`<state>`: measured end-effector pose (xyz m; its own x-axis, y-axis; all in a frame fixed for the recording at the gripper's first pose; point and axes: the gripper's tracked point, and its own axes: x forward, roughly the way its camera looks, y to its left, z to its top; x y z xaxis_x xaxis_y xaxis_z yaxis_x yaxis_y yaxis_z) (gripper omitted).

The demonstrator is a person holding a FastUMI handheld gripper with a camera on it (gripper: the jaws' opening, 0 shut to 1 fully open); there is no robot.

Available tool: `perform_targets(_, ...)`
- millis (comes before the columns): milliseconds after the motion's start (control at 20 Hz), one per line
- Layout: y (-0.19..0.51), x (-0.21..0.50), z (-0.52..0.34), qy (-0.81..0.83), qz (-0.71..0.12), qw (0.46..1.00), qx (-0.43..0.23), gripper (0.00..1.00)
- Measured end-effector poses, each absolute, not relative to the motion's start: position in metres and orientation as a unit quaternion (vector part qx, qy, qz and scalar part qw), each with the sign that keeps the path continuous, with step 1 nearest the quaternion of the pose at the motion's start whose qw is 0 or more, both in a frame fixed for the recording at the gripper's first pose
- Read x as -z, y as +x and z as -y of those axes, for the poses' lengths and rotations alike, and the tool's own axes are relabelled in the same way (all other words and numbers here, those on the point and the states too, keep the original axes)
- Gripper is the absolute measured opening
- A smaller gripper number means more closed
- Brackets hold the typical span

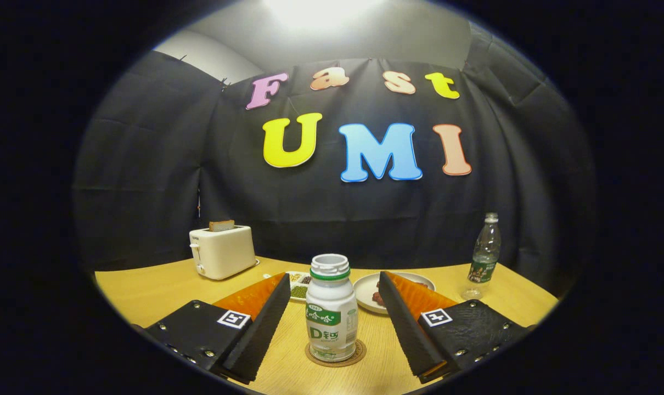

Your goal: Take the bottle from table, then pour the juice into the cup, finally place the bottle on the coaster

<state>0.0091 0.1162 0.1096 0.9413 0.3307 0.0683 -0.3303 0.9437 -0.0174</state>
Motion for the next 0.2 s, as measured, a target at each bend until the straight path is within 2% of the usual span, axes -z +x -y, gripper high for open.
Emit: perform_targets(200,-0.02,-0.158,-0.101,-0.018,0.084,0.984,-0.156,0.97)
